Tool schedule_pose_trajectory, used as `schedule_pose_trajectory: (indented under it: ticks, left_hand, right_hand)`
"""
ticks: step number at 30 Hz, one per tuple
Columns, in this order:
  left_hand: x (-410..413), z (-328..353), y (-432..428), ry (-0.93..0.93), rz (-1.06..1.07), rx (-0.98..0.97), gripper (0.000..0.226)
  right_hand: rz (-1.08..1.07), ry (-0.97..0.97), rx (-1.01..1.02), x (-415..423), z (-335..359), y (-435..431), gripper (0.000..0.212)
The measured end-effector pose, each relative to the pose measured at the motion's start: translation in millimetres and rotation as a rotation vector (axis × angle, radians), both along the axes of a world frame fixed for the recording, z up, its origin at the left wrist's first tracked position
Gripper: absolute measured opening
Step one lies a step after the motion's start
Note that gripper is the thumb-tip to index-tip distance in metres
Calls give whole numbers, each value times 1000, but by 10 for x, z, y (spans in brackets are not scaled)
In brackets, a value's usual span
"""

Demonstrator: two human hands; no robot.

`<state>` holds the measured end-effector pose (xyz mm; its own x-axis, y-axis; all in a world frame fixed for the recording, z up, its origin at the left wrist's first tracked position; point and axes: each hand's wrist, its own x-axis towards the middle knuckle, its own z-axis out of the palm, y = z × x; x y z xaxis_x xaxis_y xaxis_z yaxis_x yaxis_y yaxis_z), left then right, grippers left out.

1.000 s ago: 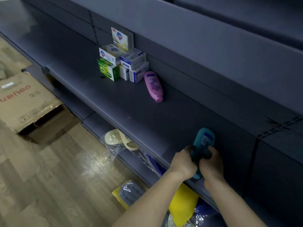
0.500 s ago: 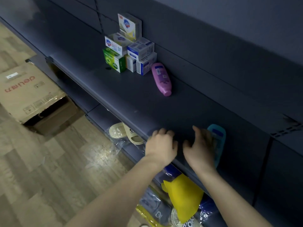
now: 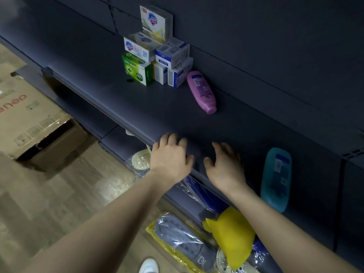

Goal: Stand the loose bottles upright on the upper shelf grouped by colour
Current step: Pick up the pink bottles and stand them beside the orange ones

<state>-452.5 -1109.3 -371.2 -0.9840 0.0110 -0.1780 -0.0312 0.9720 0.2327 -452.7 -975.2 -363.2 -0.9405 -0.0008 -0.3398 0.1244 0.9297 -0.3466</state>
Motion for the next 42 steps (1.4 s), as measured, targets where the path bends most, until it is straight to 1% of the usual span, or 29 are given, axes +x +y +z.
schedule_pose_trajectory:
  ticks: [4,9,20,24,28,32,38,42]
  left_hand:
    - [-131,-79,-152,14,-31,-5,56]
    - [-345,-144,-271,55,-55,-7,57]
    - [-780,-223,-265,90,-103,22,53]
    - [-885,-238,-273,103,-116,22,52]
    - [-973,-246,-272,118,-117,21,52]
    - [-1062,-250,-274,126,-108,24,51]
    - [-1114,-269,-290,141,-90,14,50]
    - [-1066,-262,-285,138,-81,8,50]
  right_hand:
    - [-4,28,18,-121,-76,-146,54]
    - [-33,110,23,-358,-155,-277,53]
    - [-133,251,30,-881,-199,-312,49]
    - [-149,260,-5,-1060,-198,-311,47]
    - [-203,307,-58,-1228,-230,-322,39]
    - [-232,320,-99,-1364,-271,-344,40]
    - [-276,324,-13,-1474,-296,-361,37]
    - [-273,313,-93,-1406,-263,-379,36]
